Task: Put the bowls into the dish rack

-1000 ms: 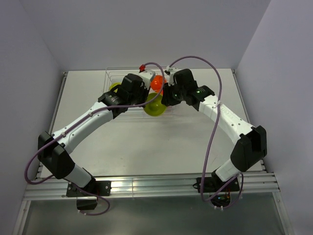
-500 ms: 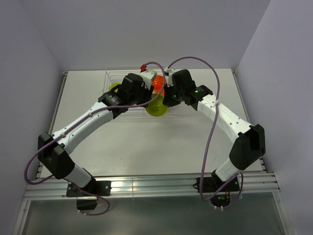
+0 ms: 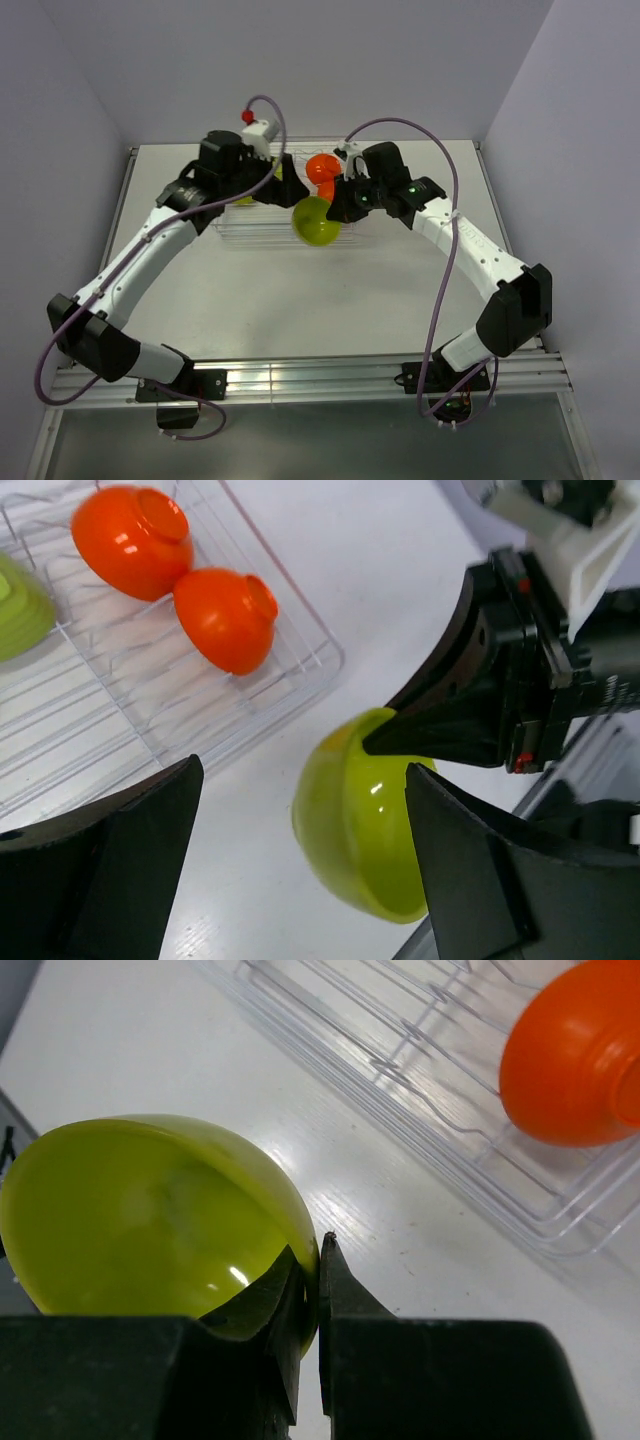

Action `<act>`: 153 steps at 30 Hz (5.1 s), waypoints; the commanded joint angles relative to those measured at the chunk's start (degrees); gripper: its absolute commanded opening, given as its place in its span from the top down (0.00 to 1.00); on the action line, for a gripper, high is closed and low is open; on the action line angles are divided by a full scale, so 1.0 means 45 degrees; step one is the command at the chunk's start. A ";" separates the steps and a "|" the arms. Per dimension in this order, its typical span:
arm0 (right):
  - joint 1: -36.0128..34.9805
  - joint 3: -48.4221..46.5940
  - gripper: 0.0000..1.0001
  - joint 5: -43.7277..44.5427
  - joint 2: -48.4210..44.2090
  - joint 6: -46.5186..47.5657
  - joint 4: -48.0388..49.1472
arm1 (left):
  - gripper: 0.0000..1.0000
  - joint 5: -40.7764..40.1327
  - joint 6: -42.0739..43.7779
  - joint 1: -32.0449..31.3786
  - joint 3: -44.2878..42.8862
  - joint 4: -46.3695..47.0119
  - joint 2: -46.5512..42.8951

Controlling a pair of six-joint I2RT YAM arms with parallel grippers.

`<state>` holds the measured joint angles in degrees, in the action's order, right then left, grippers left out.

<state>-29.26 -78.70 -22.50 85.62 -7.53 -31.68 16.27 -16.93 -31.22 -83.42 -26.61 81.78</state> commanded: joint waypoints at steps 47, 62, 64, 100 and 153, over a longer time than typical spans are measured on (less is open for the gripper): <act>0.0447 -0.2180 1.00 -0.2617 -0.1157 0.0951 0.0595 | 0.05 0.7868 -0.6765 0.2095 0.3341 0.4038 -0.2099; 0.0349 -0.2238 1.00 -0.2441 -0.1059 0.0951 0.0595 | 0.18 0.7829 -0.7293 0.1626 0.3459 0.4742 -0.2020; 0.0349 -0.2277 1.00 -0.2461 -0.1020 0.0951 0.0576 | 0.20 0.7771 -0.7293 0.1607 0.3420 0.4742 -0.1982; -0.0257 -0.1965 0.82 -0.1679 -0.1235 0.1244 0.0419 | 1.00 0.6892 -0.7040 0.1606 0.3517 0.4215 -0.1825; 0.0544 -0.1633 0.00 -0.0586 -0.1469 0.1380 -0.0635 | 1.00 -0.8634 0.0087 0.1626 -0.1033 -0.2603 0.1163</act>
<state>-27.00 -85.73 -25.82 79.53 -1.58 -34.76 -15.42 -20.01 -23.20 -84.68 -40.23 86.89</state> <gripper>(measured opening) 0.997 0.700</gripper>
